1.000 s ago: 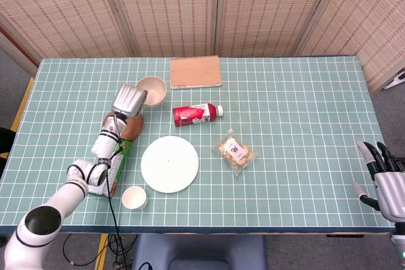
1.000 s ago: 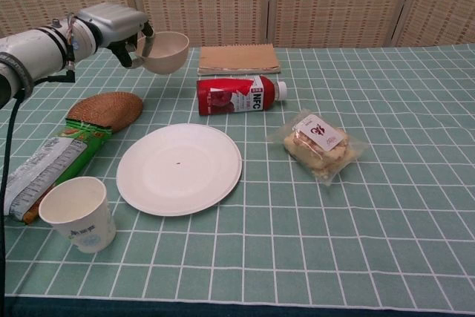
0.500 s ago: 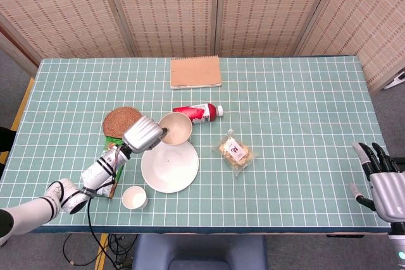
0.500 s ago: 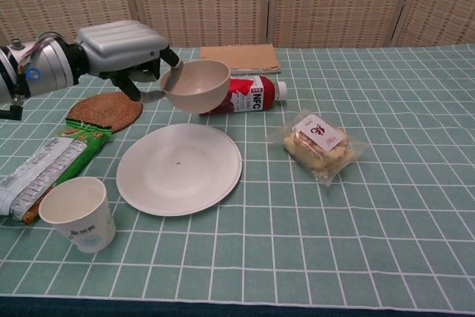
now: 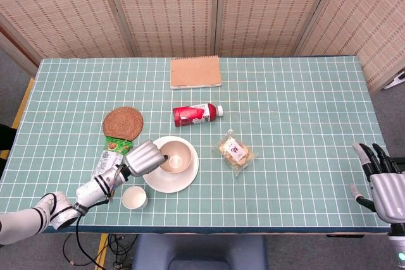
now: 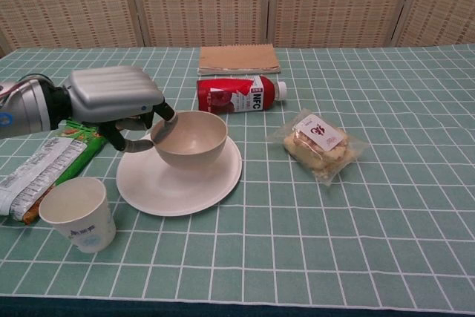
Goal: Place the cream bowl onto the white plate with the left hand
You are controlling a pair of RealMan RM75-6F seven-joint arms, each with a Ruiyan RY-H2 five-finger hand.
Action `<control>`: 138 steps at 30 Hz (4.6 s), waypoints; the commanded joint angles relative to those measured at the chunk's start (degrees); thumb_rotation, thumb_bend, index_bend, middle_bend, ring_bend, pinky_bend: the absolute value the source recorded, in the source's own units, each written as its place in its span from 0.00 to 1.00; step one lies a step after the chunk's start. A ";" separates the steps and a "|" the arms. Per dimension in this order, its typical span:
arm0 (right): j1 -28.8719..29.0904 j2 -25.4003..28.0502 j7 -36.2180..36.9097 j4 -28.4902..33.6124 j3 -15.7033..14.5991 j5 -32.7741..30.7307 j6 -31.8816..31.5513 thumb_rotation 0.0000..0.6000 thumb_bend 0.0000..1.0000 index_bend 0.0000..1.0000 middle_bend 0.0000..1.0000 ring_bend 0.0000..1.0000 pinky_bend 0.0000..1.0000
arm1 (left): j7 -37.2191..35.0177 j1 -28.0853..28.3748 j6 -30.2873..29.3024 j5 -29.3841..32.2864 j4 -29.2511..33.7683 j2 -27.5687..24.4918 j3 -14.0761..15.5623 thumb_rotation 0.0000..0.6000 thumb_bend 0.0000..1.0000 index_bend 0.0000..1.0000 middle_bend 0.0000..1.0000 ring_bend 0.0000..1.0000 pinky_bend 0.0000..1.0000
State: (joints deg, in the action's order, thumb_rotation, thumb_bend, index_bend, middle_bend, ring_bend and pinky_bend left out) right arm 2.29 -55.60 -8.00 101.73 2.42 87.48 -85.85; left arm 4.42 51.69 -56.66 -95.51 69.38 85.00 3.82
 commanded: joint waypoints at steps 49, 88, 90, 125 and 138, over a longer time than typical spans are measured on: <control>0.89 -0.60 1.22 -1.18 0.46 0.09 0.61 1.00 0.29 0.00 0.11 0.02 0.18 | 5.47 -7.30 4.10 -5.02 35.28 -27.38 4.17 1.00 0.17 0.00 0.00 0.04 0.24; 0.10 -0.66 2.24 -1.60 0.24 0.01 -0.43 1.00 0.29 0.00 0.11 0.02 0.18 | 14.13 -12.72 6.36 1.36 27.29 -15.14 2.47 1.00 0.17 0.22 0.07 0.18 0.50; 0.13 -0.63 2.18 -1.51 0.27 -0.01 -0.40 1.00 0.29 0.00 0.11 0.02 0.18 | 14.33 -12.88 5.95 0.97 26.67 -14.80 2.54 1.00 0.17 0.26 0.11 0.21 0.56; 0.40 -0.73 2.50 -1.72 0.46 0.18 -0.23 1.00 0.29 0.00 0.11 0.02 0.18 | 11.61 -5.78 7.29 10.46 32.67 -23.06 -10.23 1.00 0.17 0.38 0.27 0.31 0.69; 0.24 -0.86 3.81 -2.84 0.45 -0.22 -0.20 1.00 0.29 0.00 0.11 0.02 0.18 | 17.84 1.26 14.41 21.61 26.81 -13.45 -12.78 1.00 0.17 0.36 0.27 0.31 0.70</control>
State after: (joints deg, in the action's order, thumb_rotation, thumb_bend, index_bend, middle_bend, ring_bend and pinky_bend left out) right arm 2.53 -56.46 -4.20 98.90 2.87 87.28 -86.07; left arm 21.08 52.07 -42.69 -75.16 97.30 70.29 -8.56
